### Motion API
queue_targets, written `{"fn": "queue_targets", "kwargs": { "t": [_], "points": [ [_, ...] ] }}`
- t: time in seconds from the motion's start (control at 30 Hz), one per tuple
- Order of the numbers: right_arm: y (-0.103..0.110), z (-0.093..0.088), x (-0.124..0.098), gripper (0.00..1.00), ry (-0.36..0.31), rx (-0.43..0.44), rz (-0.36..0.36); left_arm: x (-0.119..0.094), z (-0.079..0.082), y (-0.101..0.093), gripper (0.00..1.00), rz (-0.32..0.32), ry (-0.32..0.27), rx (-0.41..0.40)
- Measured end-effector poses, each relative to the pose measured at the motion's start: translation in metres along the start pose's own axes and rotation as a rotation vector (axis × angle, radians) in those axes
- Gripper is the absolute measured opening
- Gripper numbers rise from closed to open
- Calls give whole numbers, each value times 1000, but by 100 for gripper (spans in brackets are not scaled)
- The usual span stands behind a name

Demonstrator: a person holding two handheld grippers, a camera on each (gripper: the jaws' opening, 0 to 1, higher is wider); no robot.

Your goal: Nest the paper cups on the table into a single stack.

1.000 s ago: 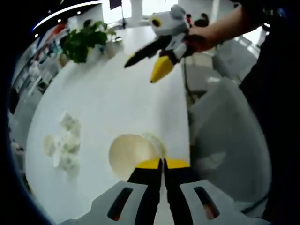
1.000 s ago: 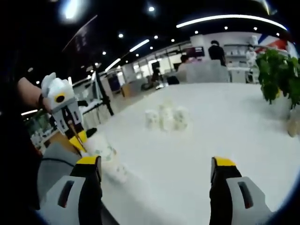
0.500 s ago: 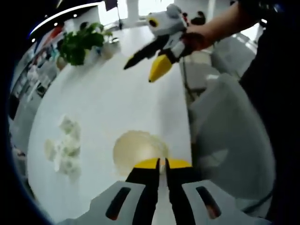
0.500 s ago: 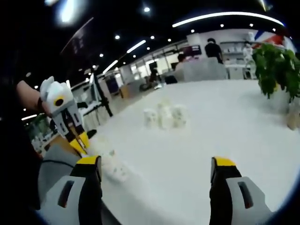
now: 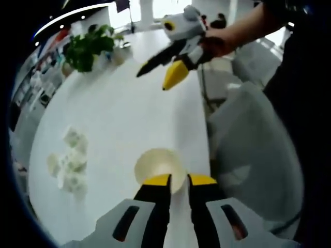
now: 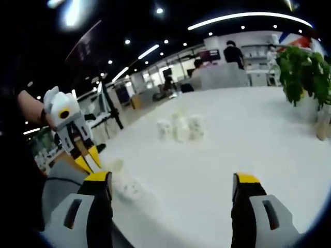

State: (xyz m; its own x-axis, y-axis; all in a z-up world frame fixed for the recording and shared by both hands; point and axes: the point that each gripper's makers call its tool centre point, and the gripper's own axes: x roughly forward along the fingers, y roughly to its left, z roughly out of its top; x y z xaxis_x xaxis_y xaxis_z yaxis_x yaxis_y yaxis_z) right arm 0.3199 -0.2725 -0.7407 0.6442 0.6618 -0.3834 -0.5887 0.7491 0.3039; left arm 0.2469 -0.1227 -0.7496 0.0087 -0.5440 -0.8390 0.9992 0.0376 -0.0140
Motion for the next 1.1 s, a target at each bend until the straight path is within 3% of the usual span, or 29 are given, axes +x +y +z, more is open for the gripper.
{"fn": "queue_targets", "kwargs": {
  "t": [0.7, 1.1],
  "points": [
    [3, 4, 0, 95, -9, 9, 2, -9, 0, 4, 13, 33, -41, -31],
    [6, 7, 2, 95, -5, 5, 5, -20, -4, 13, 22, 83, -121, -148]
  ]
}}
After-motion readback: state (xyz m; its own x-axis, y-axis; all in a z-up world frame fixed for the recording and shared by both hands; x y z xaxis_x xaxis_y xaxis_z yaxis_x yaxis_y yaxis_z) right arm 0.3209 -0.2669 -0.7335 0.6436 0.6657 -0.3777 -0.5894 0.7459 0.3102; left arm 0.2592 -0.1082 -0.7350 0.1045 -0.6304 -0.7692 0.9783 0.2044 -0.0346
